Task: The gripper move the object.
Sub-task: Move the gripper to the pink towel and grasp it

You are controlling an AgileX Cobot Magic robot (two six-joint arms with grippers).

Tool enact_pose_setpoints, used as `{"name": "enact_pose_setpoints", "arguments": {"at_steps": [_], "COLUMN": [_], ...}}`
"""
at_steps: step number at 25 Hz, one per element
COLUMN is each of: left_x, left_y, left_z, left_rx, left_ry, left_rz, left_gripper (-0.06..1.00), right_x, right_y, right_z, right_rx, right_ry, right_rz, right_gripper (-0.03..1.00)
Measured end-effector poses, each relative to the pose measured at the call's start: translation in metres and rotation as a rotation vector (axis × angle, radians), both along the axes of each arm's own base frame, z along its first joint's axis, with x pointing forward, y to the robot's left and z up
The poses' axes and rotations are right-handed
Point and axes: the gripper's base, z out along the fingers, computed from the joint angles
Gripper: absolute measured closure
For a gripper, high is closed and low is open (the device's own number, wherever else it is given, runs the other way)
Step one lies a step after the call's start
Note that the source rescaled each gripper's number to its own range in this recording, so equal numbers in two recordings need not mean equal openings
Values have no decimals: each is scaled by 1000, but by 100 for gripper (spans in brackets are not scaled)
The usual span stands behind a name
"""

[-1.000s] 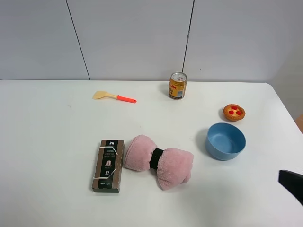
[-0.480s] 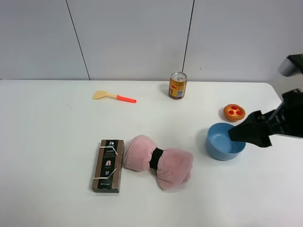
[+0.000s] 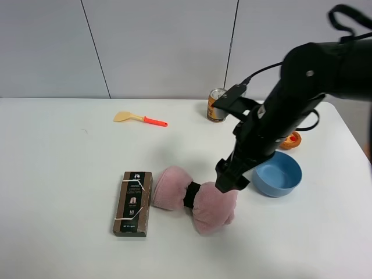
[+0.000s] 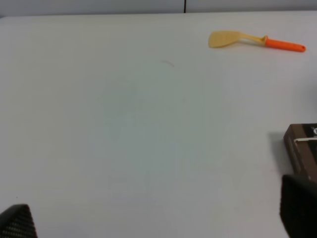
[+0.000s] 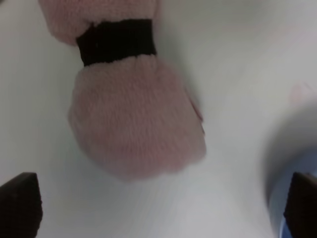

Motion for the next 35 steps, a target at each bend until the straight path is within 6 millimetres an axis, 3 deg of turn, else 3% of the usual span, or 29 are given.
{"name": "enact_pose_setpoints", "arguments": {"at_steps": [5, 9, 14, 24, 35], "left_x": [0, 0, 0, 0, 0], "left_y": [0, 0, 0, 0, 0], "left_z": [0, 0, 0, 0, 0], "left_rx": [0, 0, 1, 0, 0], "left_ry": [0, 0, 0, 0, 0], "left_rz": [0, 0, 0, 0, 0], "left_gripper": [-6, -6, -6, -6, -6], "right_x": [22, 35, 36, 24, 25], "right_y": [34, 49, 56, 68, 69], "right_z": [-26, -43, -62, -69, -94], "right_rx": [-61, -112, -168, -179, -221], "right_ry": [40, 73, 111, 159, 218], "right_rz": [64, 114, 151, 184, 185], "right_gripper": [-3, -3, -3, -3, -3]}}
